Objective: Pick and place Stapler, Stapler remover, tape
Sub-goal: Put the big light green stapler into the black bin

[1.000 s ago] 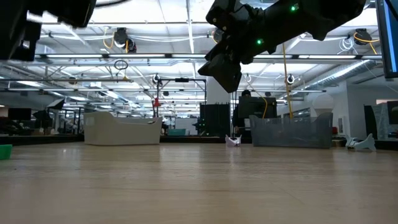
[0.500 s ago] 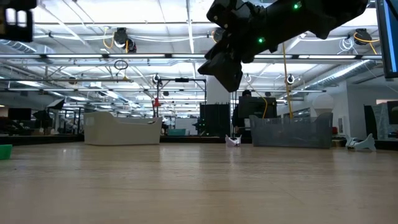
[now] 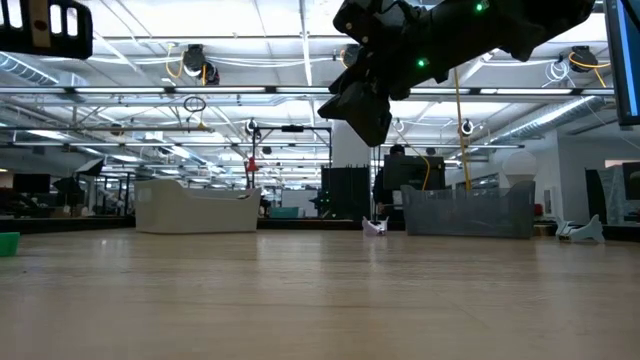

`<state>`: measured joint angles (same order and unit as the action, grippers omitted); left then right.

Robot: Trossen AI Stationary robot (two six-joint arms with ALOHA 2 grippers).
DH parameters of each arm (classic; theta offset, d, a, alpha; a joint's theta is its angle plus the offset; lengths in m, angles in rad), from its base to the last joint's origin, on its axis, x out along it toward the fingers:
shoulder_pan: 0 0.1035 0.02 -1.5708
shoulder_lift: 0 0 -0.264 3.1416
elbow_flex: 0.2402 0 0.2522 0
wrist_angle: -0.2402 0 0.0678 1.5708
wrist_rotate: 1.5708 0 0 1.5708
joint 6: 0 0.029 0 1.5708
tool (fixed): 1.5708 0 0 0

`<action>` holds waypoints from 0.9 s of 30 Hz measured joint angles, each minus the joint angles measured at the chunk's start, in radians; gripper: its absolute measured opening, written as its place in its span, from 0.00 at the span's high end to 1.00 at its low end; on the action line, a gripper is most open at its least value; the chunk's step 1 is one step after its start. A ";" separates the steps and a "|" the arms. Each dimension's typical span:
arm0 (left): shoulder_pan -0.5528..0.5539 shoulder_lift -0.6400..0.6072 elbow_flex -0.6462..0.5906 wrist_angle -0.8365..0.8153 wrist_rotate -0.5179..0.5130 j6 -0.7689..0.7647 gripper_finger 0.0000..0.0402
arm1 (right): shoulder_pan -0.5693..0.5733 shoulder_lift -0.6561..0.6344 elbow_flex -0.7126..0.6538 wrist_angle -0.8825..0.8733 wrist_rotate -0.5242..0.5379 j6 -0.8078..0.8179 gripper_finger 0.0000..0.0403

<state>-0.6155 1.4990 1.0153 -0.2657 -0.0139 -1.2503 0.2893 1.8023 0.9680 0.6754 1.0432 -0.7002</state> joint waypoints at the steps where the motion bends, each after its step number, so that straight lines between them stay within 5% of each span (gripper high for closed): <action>1: 0.000 0.000 0.000 -0.002 -0.002 0.002 0.76 | 0.000 0.000 0.000 0.000 0.000 0.000 0.48; 15: 0.004 0.000 0.000 0.009 0.010 0.103 0.31 | 0.000 0.000 0.000 0.000 0.001 0.000 0.48; 27: -0.002 0.012 0.000 -0.117 -0.013 0.101 0.20 | 0.000 0.000 0.000 0.000 0.001 0.000 0.48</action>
<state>-0.6178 1.5108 1.0157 -0.3827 -0.0269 -1.1495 0.2897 1.8023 0.9680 0.6758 1.0447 -0.7002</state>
